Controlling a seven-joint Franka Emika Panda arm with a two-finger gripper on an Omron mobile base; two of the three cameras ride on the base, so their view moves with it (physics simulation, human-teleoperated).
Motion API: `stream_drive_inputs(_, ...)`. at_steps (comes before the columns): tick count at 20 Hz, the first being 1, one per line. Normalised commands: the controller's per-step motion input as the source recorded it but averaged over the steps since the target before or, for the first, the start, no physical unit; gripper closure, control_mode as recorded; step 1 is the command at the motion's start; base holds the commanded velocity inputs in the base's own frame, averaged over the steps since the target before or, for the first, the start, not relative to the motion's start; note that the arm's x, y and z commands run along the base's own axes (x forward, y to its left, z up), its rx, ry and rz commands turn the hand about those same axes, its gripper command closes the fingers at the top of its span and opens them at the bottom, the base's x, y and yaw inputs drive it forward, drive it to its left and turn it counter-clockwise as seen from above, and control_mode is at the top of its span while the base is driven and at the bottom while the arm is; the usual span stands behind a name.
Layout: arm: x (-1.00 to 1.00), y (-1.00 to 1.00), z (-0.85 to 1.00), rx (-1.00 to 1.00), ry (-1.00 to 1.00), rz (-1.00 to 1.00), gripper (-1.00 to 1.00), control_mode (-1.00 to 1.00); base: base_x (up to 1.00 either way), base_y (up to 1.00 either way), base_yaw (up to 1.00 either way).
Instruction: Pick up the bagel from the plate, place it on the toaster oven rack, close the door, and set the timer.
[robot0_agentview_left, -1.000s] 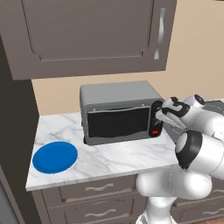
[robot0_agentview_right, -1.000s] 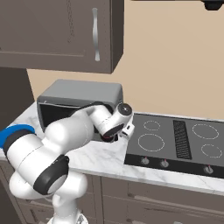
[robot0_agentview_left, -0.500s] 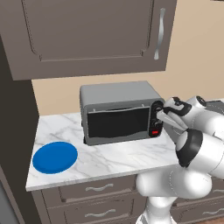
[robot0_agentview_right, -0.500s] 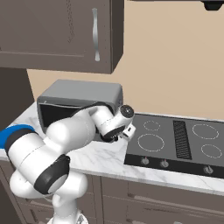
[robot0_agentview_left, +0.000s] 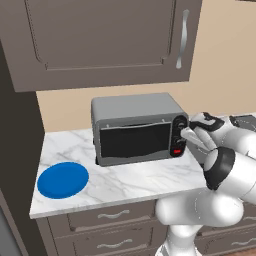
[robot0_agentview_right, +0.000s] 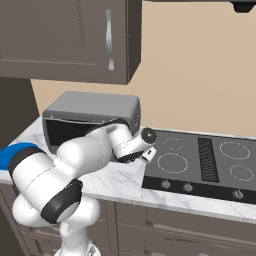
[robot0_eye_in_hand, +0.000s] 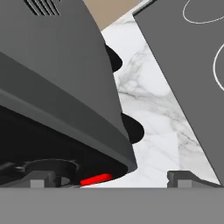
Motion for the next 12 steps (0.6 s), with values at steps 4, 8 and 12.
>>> stream_drive_inputs(4, -0.13, 0.01, -1.00, 0.00, -0.09, 0.00, -1.00, -1.00, 0.00, 0.00, 0.00)
stream_drive_inputs(8, -0.09, 0.13, -1.00, 0.00, -0.06, 0.00, -1.00, -1.00, 0.00, 0.00, 0.00)
stream_drive_inputs(12, -0.12, 0.31, -1.00, 0.00, -0.01, 0.00, -1.00, -1.00, 0.00, 0.00, 0.00)
